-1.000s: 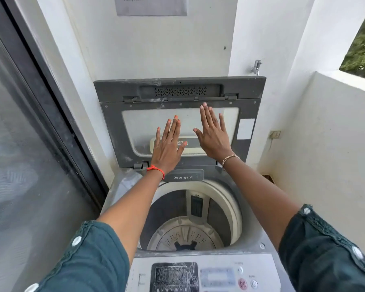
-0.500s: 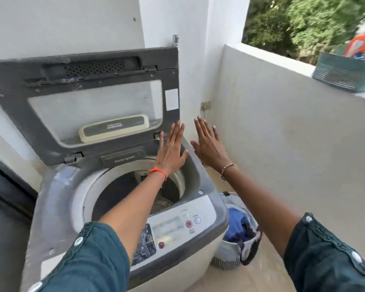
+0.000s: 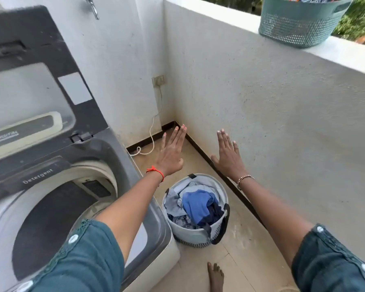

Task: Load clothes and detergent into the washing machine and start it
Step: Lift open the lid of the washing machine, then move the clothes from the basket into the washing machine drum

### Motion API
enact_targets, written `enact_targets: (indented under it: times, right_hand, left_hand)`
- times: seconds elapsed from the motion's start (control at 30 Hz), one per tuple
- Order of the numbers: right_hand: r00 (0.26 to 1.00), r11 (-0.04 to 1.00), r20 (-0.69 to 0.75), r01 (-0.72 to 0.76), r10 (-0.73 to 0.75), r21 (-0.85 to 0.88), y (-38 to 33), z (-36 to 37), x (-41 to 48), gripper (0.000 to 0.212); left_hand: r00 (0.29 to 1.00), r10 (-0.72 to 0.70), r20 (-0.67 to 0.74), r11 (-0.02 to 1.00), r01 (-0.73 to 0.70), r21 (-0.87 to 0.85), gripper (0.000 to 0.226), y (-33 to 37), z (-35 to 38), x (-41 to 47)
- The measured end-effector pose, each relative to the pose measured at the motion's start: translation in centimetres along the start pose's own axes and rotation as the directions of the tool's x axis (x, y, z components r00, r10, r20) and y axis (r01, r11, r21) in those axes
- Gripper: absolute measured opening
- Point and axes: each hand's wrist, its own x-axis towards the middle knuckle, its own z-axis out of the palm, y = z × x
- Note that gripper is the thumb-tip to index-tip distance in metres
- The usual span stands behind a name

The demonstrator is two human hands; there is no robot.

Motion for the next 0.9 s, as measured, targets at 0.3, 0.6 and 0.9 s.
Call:
enact_targets:
  times: [0.3, 0.6, 0.9]
  right_hand:
    - [0.966, 0.997, 0.248, 0.073, -0.071, 0.002, 10.4, 13.6, 2.2, 0.093]
    - [0.862, 0.996, 0.502, 0.092, -0.072, -0.015, 15.5, 31.1, 0.2, 0.132]
    - [0.857, 0.998, 0.514, -0.006, 0.035, -0.059, 17.1, 42.4, 0.7, 0.134]
  left_hand:
    - [0.960, 0.008, 0.279, 0.996, -0.033, 0.082, 0.104, -1.0, 15.4, 4.0]
    - [0.877, -0.021, 0.481, 0.984, -0.068, 0.167, 0.105, -3.8, 35.0, 2.3]
    - [0.798, -0.080, 0.598, 0.988, -0.016, 0.154, 0.117, -6.9, 46.9, 1.7]
